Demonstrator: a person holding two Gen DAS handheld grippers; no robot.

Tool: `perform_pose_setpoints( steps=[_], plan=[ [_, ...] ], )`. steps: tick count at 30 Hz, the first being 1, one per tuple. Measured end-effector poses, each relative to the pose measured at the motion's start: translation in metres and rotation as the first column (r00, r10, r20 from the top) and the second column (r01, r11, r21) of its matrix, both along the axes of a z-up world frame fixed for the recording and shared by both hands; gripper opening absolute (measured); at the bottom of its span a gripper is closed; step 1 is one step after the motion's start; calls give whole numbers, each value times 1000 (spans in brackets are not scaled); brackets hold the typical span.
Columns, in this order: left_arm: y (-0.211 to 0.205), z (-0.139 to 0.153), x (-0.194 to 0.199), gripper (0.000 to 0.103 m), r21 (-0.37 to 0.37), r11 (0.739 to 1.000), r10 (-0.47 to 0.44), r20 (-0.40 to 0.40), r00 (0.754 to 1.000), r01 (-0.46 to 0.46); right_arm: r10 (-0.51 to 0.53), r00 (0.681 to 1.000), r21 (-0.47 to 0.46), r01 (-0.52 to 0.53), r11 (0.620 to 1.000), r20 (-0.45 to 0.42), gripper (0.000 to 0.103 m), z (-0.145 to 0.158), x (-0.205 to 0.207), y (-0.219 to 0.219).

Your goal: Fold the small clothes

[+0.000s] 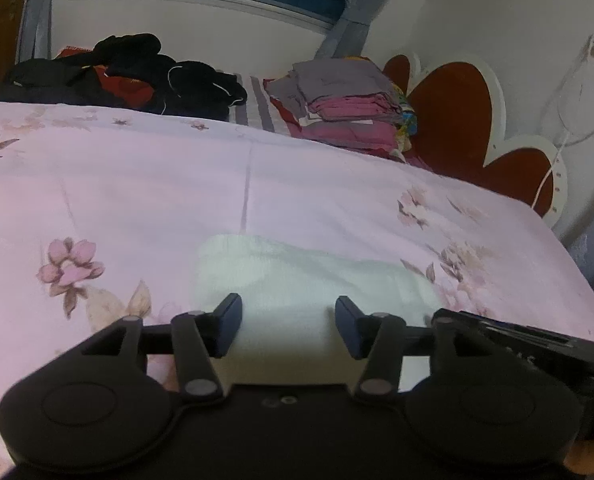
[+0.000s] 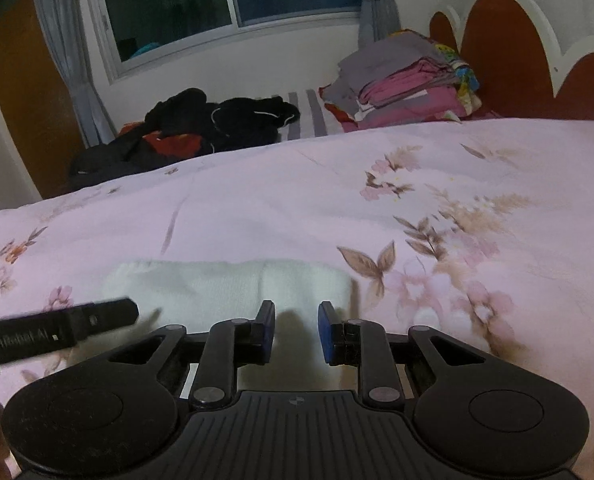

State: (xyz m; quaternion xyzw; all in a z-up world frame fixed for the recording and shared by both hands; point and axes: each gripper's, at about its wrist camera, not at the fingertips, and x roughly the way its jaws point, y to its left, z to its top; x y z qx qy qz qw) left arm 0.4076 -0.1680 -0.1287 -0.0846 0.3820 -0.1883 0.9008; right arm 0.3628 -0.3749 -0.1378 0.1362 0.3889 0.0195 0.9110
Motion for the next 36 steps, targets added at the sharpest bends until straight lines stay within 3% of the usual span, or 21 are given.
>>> perform_pose_setpoints(
  steps=[11, 16, 21, 28, 32, 36],
  plan=[
    [2, -10, -28, 54, 69, 997, -32, -2, 999, 32, 20, 999, -65, -23, 998, -41, 23, -8, -22, 13],
    [14, -4, -38, 55, 49, 999, -16, -32, 999, 17, 22, 1000, -43, -22, 999, -9, 23, 9, -44, 16],
    [17, -14, -60, 59, 61, 997, -50, -39, 998, 52, 13, 999, -68, -16, 998, -45, 23, -3, -59, 19],
    [34, -7, -89, 56, 37, 997, -71, -67, 995, 74, 24, 999, -38, -25, 999, -29, 23, 24, -91, 20],
    [39, -24, -110, 56, 37, 993, -108, -130, 986, 114, 30, 996, -46, -34, 998, -86, 23, 13, -121, 29],
    [42, -27, -126, 56, 29, 992, -121, -127, 984, 126, 9, 990, -71, -19, 997, -141, 23, -6, -142, 33]
  ],
)
